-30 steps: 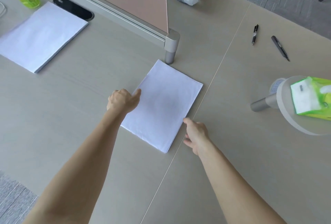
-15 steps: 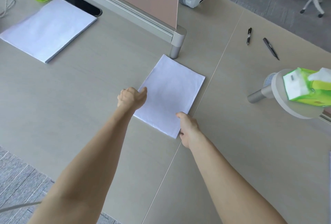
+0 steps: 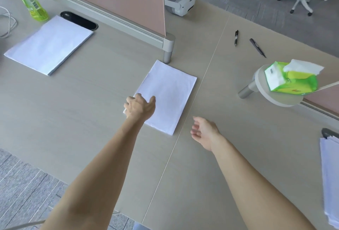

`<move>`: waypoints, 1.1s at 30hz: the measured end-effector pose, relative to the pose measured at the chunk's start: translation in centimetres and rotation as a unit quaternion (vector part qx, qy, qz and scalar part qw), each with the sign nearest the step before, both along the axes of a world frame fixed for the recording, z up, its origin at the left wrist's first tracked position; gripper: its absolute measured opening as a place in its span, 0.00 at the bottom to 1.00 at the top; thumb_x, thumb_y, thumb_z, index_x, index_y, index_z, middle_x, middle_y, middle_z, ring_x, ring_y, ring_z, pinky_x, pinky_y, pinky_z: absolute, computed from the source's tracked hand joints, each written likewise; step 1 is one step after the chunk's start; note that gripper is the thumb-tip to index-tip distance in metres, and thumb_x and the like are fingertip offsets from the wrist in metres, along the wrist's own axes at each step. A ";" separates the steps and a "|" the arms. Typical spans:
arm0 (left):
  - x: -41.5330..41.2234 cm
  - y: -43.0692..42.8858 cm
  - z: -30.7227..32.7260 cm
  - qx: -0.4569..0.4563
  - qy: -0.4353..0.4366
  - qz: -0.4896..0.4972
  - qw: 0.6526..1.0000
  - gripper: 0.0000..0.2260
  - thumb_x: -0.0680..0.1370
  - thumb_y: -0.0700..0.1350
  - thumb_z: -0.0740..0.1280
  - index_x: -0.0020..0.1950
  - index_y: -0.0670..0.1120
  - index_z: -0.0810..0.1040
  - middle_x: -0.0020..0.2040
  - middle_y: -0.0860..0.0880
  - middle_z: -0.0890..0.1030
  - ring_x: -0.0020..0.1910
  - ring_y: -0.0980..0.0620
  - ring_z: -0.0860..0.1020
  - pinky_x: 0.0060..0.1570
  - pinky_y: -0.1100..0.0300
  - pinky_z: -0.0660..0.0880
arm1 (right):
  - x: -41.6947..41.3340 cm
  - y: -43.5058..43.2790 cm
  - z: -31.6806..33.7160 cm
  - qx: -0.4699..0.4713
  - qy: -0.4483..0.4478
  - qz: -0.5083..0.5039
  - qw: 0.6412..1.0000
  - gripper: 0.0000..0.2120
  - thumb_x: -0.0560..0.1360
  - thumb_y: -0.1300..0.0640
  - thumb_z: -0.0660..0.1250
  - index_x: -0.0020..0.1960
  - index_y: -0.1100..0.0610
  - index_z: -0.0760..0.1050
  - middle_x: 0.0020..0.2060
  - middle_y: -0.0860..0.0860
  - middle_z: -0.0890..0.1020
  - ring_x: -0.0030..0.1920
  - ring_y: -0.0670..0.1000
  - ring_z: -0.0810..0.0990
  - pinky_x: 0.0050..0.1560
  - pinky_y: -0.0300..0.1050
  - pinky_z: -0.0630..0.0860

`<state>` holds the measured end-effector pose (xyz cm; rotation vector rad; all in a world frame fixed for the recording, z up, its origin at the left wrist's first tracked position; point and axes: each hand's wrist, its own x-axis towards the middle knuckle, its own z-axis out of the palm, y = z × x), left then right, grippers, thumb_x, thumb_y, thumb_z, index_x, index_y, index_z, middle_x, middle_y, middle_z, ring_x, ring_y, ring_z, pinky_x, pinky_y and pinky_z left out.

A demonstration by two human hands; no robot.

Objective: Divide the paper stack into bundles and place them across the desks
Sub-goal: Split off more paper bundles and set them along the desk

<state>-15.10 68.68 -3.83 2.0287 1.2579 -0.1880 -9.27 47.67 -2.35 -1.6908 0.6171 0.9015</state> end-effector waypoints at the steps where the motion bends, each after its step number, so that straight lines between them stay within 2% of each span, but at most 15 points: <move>1: 0.0 -1.5 0.8 -0.014 -0.016 -0.006 1.000 0.27 0.79 0.59 0.59 0.73 0.44 0.67 0.69 0.43 0.68 0.68 0.39 0.66 0.65 0.47 0.65 | 0.4 -1.9 0.5 0.013 -0.004 -0.010 1.000 0.10 0.78 0.53 0.68 0.50 0.60 0.75 0.42 0.55 0.76 0.40 0.54 0.76 0.53 0.49 0.76; 4: 0.4 -6.5 2.5 -0.050 -0.044 -0.037 0.997 0.28 0.79 0.58 0.60 0.75 0.45 0.65 0.69 0.44 0.69 0.68 0.40 0.67 0.62 0.50 0.67 | 1.8 -8.1 2.3 0.063 -0.017 -0.044 0.997 0.09 0.80 0.54 0.66 0.46 0.61 0.75 0.40 0.56 0.78 0.41 0.54 0.78 0.58 0.51 0.75; 7: 1.6 -12.3 3.7 -0.069 -0.059 -0.070 0.993 0.27 0.78 0.60 0.59 0.70 0.44 0.69 0.66 0.44 0.72 0.65 0.41 0.71 0.59 0.50 0.70 | 2.8 -15.3 4.3 0.102 -0.041 -0.063 0.992 0.09 0.80 0.56 0.65 0.46 0.62 0.75 0.40 0.57 0.79 0.43 0.55 0.79 0.62 0.52 0.74; 9: 3.0 -17.2 4.5 -0.062 -0.064 -0.102 0.991 0.27 0.77 0.61 0.58 0.68 0.43 0.72 0.66 0.43 0.75 0.64 0.40 0.74 0.57 0.50 0.72 | 3.6 -20.9 5.5 0.114 -0.062 -0.067 0.989 0.09 0.80 0.56 0.65 0.47 0.62 0.76 0.41 0.57 0.79 0.43 0.55 0.80 0.58 0.51 0.76; 12: 5.2 -26.6 5.7 -0.057 -0.061 -0.145 0.986 0.25 0.79 0.61 0.60 0.68 0.47 0.74 0.65 0.44 0.78 0.64 0.42 0.75 0.56 0.55 0.71 | 4.9 -30.8 6.7 0.114 -0.089 -0.081 0.986 0.08 0.80 0.56 0.65 0.45 0.61 0.77 0.39 0.56 0.80 0.41 0.54 0.80 0.51 0.48 0.77; 15: 7.3 -37.3 6.5 -0.100 -0.075 -0.156 0.980 0.21 0.78 0.60 0.63 0.61 0.46 0.79 0.57 0.43 0.81 0.59 0.41 0.78 0.53 0.55 0.73 | 5.9 -41.3 7.6 0.079 -0.105 -0.079 0.988 0.07 0.79 0.57 0.66 0.45 0.60 0.77 0.39 0.55 0.80 0.41 0.54 0.80 0.55 0.49 0.77; 17: 8.7 -44.8 6.8 -0.136 -0.084 -0.170 0.972 0.17 0.78 0.58 0.65 0.50 0.44 0.80 0.50 0.40 0.82 0.53 0.40 0.79 0.52 0.53 0.75 | 6.2 -48.5 7.8 0.038 -0.113 -0.078 0.990 0.05 0.78 0.58 0.67 0.45 0.59 0.78 0.40 0.55 0.79 0.41 0.54 0.79 0.56 0.49 0.77; 19: 9.7 -51.8 6.9 -0.177 -0.077 -0.192 0.962 0.15 0.79 0.55 0.65 0.36 0.48 0.73 0.41 0.43 0.76 0.44 0.44 0.75 0.44 0.55 0.71 | 6.5 -55.1 7.6 -0.001 -0.118 -0.083 0.990 0.05 0.76 0.56 0.67 0.46 0.58 0.77 0.40 0.54 0.79 0.42 0.54 0.78 0.54 0.48 0.78; 20: 10.2 -54.8 6.8 -0.191 -0.071 -0.199 0.959 0.15 0.79 0.55 0.64 0.34 0.51 0.68 0.41 0.45 0.73 0.42 0.46 0.72 0.40 0.56 0.67 | 6.7 -58.0 7.4 -0.019 -0.117 -0.087 0.989 0.06 0.76 0.55 0.68 0.45 0.58 0.77 0.40 0.53 0.78 0.41 0.54 0.78 0.51 0.47 0.78; 23: 11.4 -61.6 5.8 -0.217 -0.043 -0.220 0.950 0.14 0.78 0.56 0.63 0.37 0.51 0.67 0.42 0.46 0.69 0.42 0.48 0.67 0.37 0.57 0.62 | 7.5 -65.2 6.0 -0.068 -0.118 -0.103 0.985 0.09 0.73 0.52 0.68 0.42 0.56 0.73 0.38 0.53 0.74 0.37 0.54 0.73 0.44 0.46 0.73; 25: 12.1 -64.6 5.0 -0.217 -0.023 -0.218 0.951 0.15 0.78 0.56 0.64 0.38 0.47 0.66 0.38 0.47 0.67 0.37 0.49 0.66 0.36 0.58 0.60 | 8.0 -68.6 4.7 -0.112 -0.124 -0.109 0.980 0.12 0.69 0.48 0.68 0.40 0.56 0.72 0.36 0.55 0.71 0.37 0.54 0.70 0.43 0.47 0.68; 28: 13.4 -67.8 3.9 -0.209 -0.007 -0.195 0.958 0.20 0.78 0.54 0.64 0.33 0.46 0.62 0.31 0.50 0.64 0.30 0.49 0.63 0.31 0.59 0.57 | 8.8 -71.7 2.9 -0.156 -0.132 -0.093 0.974 0.18 0.69 0.47 0.67 0.39 0.65 0.74 0.33 0.62 0.74 0.36 0.52 0.71 0.37 0.46 0.66; 29: 13.9 -68.6 3.5 -0.205 -0.002 -0.187 0.961 0.20 0.78 0.54 0.65 0.33 0.46 0.63 0.31 0.49 0.64 0.30 0.50 0.64 0.31 0.59 0.58 | 9.2 -72.2 2.6 -0.163 -0.135 -0.088 0.973 0.18 0.71 0.49 0.67 0.38 0.65 0.72 0.32 0.59 0.73 0.35 0.53 0.70 0.36 0.46 0.65; 31: 14.8 -70.0 2.6 -0.205 0.009 -0.169 0.964 0.19 0.78 0.56 0.65 0.34 0.46 0.64 0.33 0.49 0.66 0.31 0.50 0.66 0.32 0.59 0.60 | 10.0 -72.7 2.2 -0.167 -0.136 -0.069 0.974 0.14 0.73 0.51 0.65 0.35 0.58 0.64 0.30 0.53 0.67 0.32 0.53 0.65 0.34 0.45 0.60; 33: 15.6 -70.9 1.8 -0.203 0.021 -0.151 0.967 0.20 0.77 0.55 0.66 0.33 0.46 0.63 0.33 0.49 0.65 0.31 0.49 0.65 0.32 0.59 0.59 | 11.1 -72.7 1.4 -0.163 -0.132 -0.053 0.976 0.14 0.74 0.54 0.63 0.35 0.55 0.61 0.29 0.50 0.64 0.30 0.52 0.62 0.31 0.44 0.58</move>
